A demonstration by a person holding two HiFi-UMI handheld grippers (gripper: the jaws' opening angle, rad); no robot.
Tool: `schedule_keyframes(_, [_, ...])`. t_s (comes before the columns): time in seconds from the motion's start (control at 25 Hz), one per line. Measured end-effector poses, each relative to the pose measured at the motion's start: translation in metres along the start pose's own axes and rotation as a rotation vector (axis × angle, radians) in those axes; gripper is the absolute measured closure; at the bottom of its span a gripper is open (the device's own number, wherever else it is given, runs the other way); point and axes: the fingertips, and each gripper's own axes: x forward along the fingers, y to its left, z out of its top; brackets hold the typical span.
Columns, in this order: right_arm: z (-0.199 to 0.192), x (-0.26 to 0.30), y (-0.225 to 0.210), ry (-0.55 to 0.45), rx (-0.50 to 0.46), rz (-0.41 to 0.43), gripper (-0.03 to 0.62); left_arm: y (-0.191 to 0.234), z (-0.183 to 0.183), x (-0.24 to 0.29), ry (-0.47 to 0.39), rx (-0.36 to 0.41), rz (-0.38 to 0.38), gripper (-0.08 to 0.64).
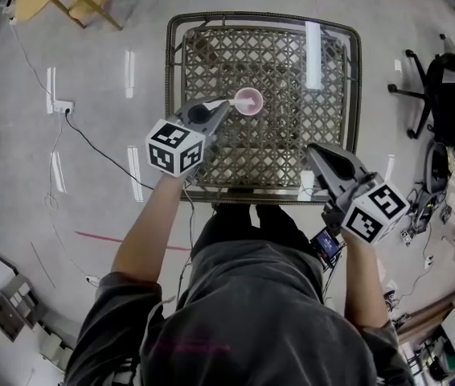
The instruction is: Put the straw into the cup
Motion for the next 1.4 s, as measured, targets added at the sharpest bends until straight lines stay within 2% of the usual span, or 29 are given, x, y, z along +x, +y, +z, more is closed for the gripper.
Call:
schedule_keyframes(0.24, [-0.007, 0.000, -0.007, 0.011, 0.018, -0.005, 0.578, 0.006, -0.012, 0.014, 0.043, 0.002, -0.002, 0.511])
schedule_keyframes(0.8, [-0.018, 0.010, -0.014, 0.029, 0.041, 0.002, 0.578, 0.017, -0.026, 0.037, 0.085, -0.001, -0.001, 0.511])
schedule_keyframes(1.2, [-0.025, 0.015, -0.016, 0.042, 0.054, 0.008, 0.578, 0.018, -0.037, 0.047, 0.129, 0.038, -0.004, 0.511])
schedule_keyframes(1.4, [-0.024, 0.012, -0.016, 0.042, 0.059, 0.000, 0.578, 0.018, -0.041, 0.051, 0.141, 0.031, -0.009, 0.511])
